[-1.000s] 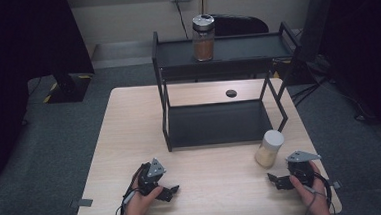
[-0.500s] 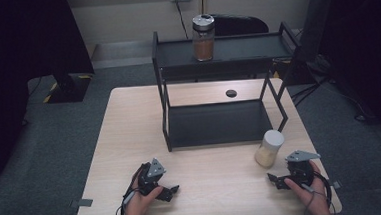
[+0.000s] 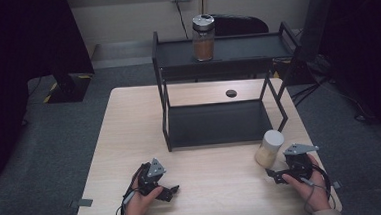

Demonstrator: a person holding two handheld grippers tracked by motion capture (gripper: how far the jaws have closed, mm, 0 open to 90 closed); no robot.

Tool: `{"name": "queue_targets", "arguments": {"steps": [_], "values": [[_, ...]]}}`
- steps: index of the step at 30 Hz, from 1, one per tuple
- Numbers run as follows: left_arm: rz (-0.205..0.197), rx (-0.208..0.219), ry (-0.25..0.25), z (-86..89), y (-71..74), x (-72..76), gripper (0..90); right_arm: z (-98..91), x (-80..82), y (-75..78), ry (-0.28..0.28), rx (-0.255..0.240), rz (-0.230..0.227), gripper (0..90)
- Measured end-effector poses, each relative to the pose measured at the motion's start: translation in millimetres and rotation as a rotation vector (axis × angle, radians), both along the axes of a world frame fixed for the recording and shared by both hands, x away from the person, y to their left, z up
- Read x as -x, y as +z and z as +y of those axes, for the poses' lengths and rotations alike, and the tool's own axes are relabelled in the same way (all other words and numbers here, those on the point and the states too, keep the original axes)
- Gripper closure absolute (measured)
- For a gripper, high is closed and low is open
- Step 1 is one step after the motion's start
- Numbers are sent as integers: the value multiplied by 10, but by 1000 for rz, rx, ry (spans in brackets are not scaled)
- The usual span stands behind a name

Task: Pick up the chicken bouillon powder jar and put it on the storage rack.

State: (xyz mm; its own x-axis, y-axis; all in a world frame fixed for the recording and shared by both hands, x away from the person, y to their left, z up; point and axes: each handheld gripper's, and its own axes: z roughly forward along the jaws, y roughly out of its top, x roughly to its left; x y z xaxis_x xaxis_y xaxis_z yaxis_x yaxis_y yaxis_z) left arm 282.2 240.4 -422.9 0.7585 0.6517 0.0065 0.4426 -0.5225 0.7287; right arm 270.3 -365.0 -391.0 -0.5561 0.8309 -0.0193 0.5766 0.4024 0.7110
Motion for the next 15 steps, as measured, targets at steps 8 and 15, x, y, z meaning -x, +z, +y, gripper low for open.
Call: {"name": "queue_targets", "arguments": {"steps": [8, 15], "values": [[0, 0, 0, 0, 0, 0, 0, -8, -17, 139, -3, -31, -32, 13], [0, 1, 0, 0, -1, 1, 0, -32, -64, 207, -17, -65, -56, 12]]}}
